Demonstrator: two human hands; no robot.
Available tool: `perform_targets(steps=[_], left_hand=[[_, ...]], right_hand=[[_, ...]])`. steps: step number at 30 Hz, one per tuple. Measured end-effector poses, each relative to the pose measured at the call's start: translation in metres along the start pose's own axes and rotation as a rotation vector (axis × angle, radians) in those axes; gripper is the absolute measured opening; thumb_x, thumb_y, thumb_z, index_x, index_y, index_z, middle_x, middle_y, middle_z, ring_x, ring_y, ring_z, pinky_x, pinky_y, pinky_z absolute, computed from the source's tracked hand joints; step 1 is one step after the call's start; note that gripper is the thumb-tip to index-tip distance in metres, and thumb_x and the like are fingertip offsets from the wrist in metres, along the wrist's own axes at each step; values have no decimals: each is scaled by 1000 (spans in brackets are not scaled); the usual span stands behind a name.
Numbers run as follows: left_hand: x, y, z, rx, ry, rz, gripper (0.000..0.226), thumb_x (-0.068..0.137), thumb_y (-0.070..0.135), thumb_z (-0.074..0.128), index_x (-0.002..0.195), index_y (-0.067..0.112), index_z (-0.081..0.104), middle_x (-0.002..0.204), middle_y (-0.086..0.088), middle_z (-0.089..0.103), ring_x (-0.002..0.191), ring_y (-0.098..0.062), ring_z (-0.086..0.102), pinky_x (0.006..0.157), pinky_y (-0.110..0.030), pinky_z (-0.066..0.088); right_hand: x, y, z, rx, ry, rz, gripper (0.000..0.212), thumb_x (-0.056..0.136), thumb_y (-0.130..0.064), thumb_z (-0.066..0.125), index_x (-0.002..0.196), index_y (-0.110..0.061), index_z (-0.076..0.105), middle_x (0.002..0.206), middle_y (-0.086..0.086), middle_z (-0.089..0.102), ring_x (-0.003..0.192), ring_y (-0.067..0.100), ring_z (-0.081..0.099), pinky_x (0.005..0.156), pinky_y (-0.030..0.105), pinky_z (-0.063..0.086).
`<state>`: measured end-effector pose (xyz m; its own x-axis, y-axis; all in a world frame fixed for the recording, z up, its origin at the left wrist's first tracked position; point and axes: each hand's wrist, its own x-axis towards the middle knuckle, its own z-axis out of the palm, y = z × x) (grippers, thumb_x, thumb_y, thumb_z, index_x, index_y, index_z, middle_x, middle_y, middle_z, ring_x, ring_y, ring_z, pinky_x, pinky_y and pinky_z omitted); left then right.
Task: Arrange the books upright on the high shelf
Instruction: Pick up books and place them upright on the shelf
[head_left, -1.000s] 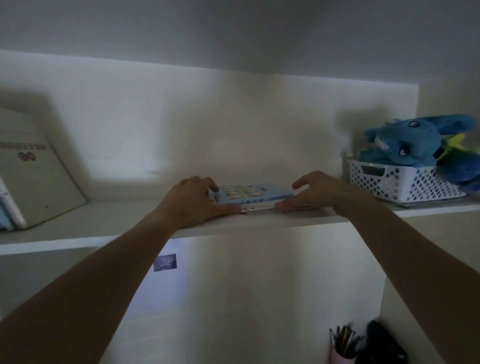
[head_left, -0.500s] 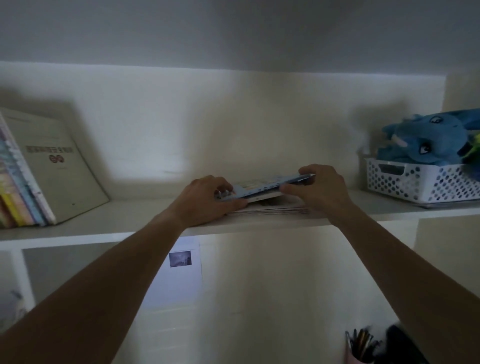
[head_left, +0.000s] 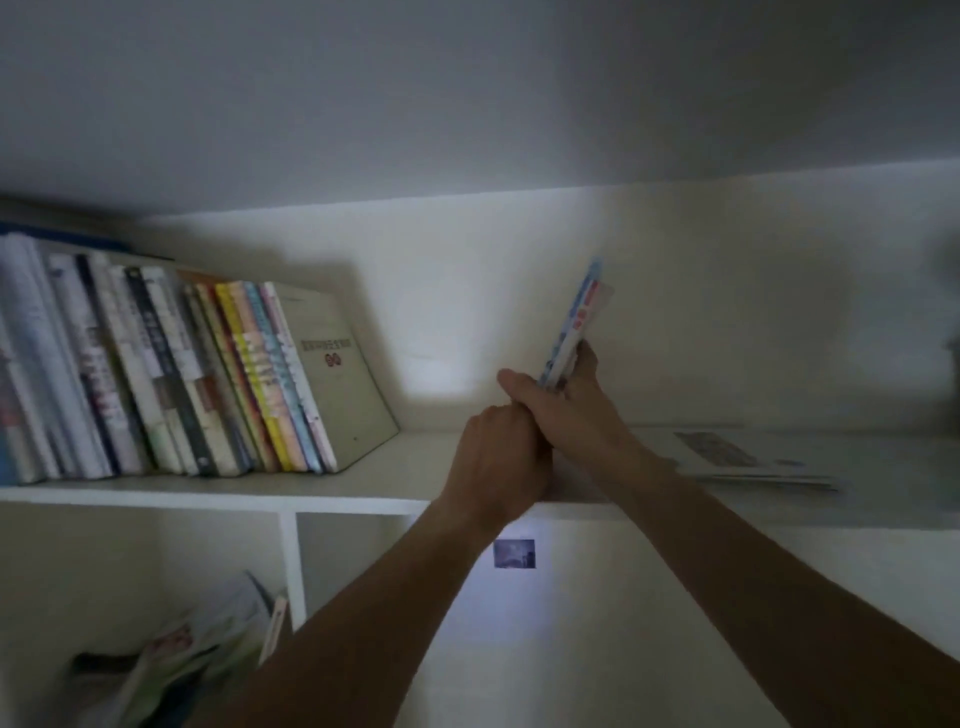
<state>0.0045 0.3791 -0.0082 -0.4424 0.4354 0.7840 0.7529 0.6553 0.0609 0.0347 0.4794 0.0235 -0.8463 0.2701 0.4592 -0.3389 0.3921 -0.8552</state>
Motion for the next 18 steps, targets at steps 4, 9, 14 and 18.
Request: perform_targets(steps=[4,9,14,18], left_hand=[[-30,-79,-35,124,-53,-18,33,101,21,53,126,0,58,98,-14,72,78,-29,65,76,-36,55],[-59,-140,-83,526,73,74,73,99,53,42,153,5,40,151,-22,46,145,-37,35,121,-51,25],[-80,-182,-103,429,162,-98,128,83,87,47,159,-5,2,168,-23,-2,158,-32,-4,127,-51,13],[-68,-194,-106,414,123,-1,131,77,91,51,161,2,2,170,-14,-7,158,-28,-5,126,-53,16]], right_hand=[[1,-17,78,-97,-96,-146,72,99,-41,55,158,-26,16,148,3,52,127,27,58,109,42,45],[4,-38,149,-96,-174,-196,55,99,-58,46,144,-26,42,134,5,62,121,27,61,105,47,48],[6,-43,155,-84,-394,-161,47,96,-59,55,135,-34,49,126,-8,62,113,17,64,101,43,53],[19,-33,157,-158,-365,-178,52,94,-62,54,136,-34,48,119,-16,60,97,2,61,93,27,54]])
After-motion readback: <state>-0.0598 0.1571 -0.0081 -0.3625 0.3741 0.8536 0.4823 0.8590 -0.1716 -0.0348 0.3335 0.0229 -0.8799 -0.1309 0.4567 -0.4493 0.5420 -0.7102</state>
